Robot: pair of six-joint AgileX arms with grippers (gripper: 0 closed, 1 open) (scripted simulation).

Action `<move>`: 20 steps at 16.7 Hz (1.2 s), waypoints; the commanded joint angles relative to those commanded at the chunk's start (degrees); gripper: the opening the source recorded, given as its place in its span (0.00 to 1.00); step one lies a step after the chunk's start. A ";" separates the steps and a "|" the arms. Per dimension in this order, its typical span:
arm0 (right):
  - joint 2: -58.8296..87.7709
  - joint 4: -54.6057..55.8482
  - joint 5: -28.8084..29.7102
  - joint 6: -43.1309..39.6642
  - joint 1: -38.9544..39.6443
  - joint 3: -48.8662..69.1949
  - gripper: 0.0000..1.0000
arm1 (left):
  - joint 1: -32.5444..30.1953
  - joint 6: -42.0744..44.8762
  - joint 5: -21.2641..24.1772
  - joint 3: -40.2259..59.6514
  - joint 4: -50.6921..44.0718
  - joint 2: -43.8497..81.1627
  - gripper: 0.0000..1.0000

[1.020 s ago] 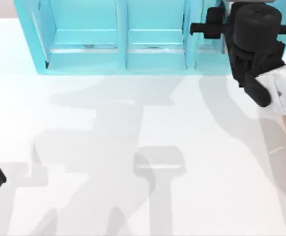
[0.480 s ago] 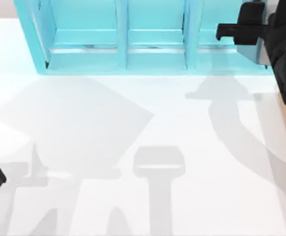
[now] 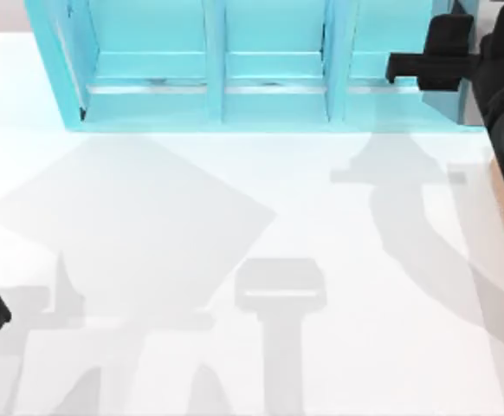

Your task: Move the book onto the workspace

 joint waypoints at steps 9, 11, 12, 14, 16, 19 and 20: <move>10.73 7.48 4.46 -26.43 7.37 -1.28 0.00 | 0.00 0.00 0.00 0.00 0.00 0.00 1.00; 14.13 9.92 5.59 -35.86 9.88 -2.23 0.00 | 0.00 0.00 0.00 0.00 0.00 0.00 1.00; 15.80 11.14 6.13 -40.43 11.12 -2.76 0.00 | 0.00 0.00 0.00 0.00 0.00 0.00 1.00; 18.97 13.54 7.11 -50.01 13.54 -3.91 0.00 | 0.00 0.00 0.00 0.00 0.00 0.00 1.00; 21.70 15.75 7.88 -59.68 15.71 -5.12 0.00 | 0.00 0.00 0.00 0.00 0.00 0.00 1.00; 24.91 18.53 8.74 -70.53 18.36 -6.70 0.00 | 0.00 0.00 0.00 0.00 0.00 0.00 1.00; 25.55 19.19 8.88 -73.03 18.95 -7.15 0.00 | 0.00 0.00 0.00 0.00 0.00 0.00 1.00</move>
